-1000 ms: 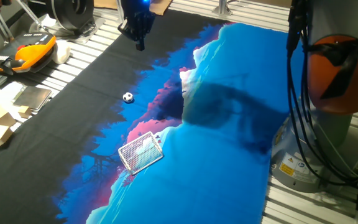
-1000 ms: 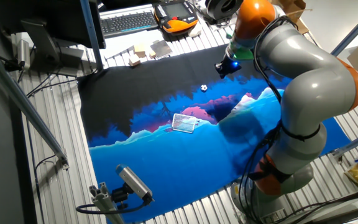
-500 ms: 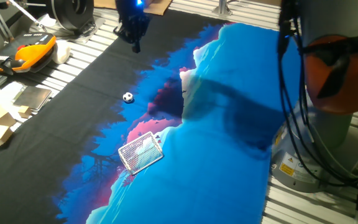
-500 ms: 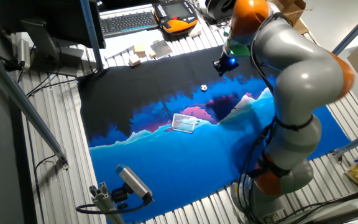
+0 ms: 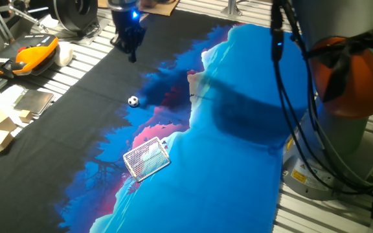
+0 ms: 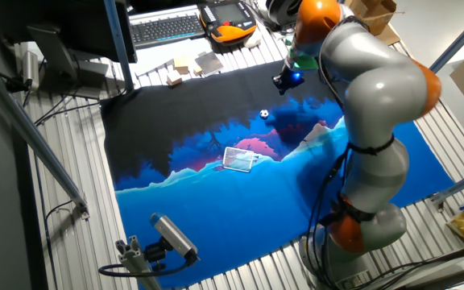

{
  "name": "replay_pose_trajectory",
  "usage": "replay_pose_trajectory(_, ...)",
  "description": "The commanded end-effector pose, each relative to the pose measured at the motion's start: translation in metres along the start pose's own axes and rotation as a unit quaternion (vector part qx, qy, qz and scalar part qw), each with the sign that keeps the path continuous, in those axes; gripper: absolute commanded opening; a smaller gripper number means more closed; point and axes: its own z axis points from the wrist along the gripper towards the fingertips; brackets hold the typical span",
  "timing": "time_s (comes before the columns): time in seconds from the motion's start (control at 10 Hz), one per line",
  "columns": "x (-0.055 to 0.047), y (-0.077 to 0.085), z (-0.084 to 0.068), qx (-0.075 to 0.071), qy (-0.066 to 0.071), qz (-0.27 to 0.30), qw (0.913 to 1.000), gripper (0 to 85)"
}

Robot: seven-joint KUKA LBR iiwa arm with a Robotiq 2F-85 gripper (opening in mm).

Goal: Push the soccer ball into the goal

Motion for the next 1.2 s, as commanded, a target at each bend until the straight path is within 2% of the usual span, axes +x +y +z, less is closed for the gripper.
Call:
replay_pose_trajectory(0.0,0.003,0.000,0.023,0.003,0.004,0.012,0.9999,0.0)
replay_pose_trajectory(0.1,0.011,0.005,0.031,0.003,0.006,0.028,0.9996,0.0)
replay_pose_trajectory(0.3,0.024,0.017,0.019,0.022,0.008,0.031,0.9993,0.0)
replay_pose_trajectory(0.5,0.031,0.021,0.008,0.017,0.012,0.020,0.9996,0.0)
replay_pose_trajectory(0.6,0.031,0.021,0.008,0.021,0.009,0.015,0.9996,0.0)
replay_pose_trajectory(0.7,0.031,0.021,0.008,0.020,0.012,0.013,0.9996,0.0)
replay_pose_trajectory(0.8,0.031,0.021,0.008,0.011,0.014,0.019,0.9997,0.0)
replay_pose_trajectory(0.9,0.031,0.021,0.008,0.027,0.010,0.018,0.9994,0.0)
replay_pose_trajectory(1.0,0.031,0.021,0.008,0.028,0.012,0.016,0.9994,0.0)
replay_pose_trajectory(1.1,0.031,0.021,0.008,0.015,0.012,0.019,0.9996,0.0)
